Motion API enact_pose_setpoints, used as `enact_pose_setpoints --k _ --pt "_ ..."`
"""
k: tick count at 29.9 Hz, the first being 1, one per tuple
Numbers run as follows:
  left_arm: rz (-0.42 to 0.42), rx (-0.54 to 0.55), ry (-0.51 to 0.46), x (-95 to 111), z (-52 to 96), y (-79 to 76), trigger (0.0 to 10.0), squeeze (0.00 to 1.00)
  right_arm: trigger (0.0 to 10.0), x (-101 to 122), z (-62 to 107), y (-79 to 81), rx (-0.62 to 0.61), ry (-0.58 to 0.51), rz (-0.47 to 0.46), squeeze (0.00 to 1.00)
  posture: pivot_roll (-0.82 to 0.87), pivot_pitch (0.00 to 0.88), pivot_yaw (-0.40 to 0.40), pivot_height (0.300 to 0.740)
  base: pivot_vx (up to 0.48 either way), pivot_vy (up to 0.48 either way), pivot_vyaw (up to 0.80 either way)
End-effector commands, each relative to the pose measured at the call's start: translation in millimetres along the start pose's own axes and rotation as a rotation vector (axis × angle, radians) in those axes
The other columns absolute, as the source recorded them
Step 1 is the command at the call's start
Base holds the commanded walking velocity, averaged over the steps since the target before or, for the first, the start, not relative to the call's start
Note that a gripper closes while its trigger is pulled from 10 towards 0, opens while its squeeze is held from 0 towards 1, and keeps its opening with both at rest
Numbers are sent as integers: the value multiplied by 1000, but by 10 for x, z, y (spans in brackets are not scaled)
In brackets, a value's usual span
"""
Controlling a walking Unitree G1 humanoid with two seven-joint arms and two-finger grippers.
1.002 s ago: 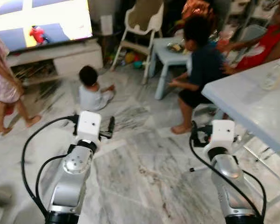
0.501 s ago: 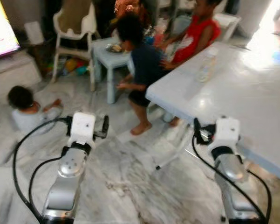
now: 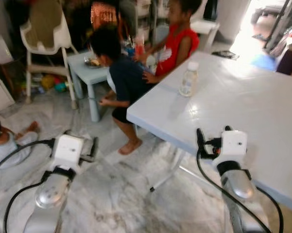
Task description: Restocking fridge
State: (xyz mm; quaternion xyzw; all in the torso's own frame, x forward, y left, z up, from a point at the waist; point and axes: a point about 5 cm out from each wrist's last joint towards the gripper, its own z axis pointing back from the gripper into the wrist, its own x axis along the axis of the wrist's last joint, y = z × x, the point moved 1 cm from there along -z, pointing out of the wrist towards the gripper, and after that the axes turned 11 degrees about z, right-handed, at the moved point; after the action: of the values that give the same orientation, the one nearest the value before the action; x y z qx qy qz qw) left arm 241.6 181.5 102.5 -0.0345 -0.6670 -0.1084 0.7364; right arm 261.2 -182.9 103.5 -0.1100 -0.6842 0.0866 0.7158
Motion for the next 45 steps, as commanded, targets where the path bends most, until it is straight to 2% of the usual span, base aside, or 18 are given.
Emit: enact_pose_setpoints --k 1,5,9,10,17,26,35,39,45 --pt "-20 -10 -3 28 13 57 10000 0 10000 85 -36 56 21 -33 -6 0 9 0 -42 740 375 0 0" --pt "-7 -20 -38 79 -83 5 10000 0 10000 129 -75 33 4 -48 -3 0 -6 0 -40 740 188 0 0" --pt "58 56 -89 178 -194 -12 10000 0 10000 167 -99 -21 -19 -56 -5 0 -16 0 -37 740 0 0 0" --pt "96 85 -110 211 -222 -18 10000 0 10000 163 -107 -31 -26 -45 -22 0 -19 0 -41 740 0 0 -800" --pt "138 158 -163 305 -282 44 10000 0 10000 195 -160 -33 -26 -51 -31 0 -9 0 -50 740 0 0 -800" --pt "116 132 -169 338 -350 -3 10000 0 10000 227 -214 20 -6 -62 -42 0 -4 0 -44 740 328 0 -742" --pt "150 98 -167 328 -392 -159 10000 0 10000 237 -222 19 0 -70 -26 0 -17 0 -43 740 398 0 0" --pt "175 97 -158 310 -399 -173 10000 0 10000 234 -225 22 -2 -67 -27 0 -14 0 -44 740 337 271 0" --pt "162 101 -159 309 -402 -156 10000 0 10000 226 -227 27 -2 -65 -26 0 -12 0 -44 740 299 376 0"
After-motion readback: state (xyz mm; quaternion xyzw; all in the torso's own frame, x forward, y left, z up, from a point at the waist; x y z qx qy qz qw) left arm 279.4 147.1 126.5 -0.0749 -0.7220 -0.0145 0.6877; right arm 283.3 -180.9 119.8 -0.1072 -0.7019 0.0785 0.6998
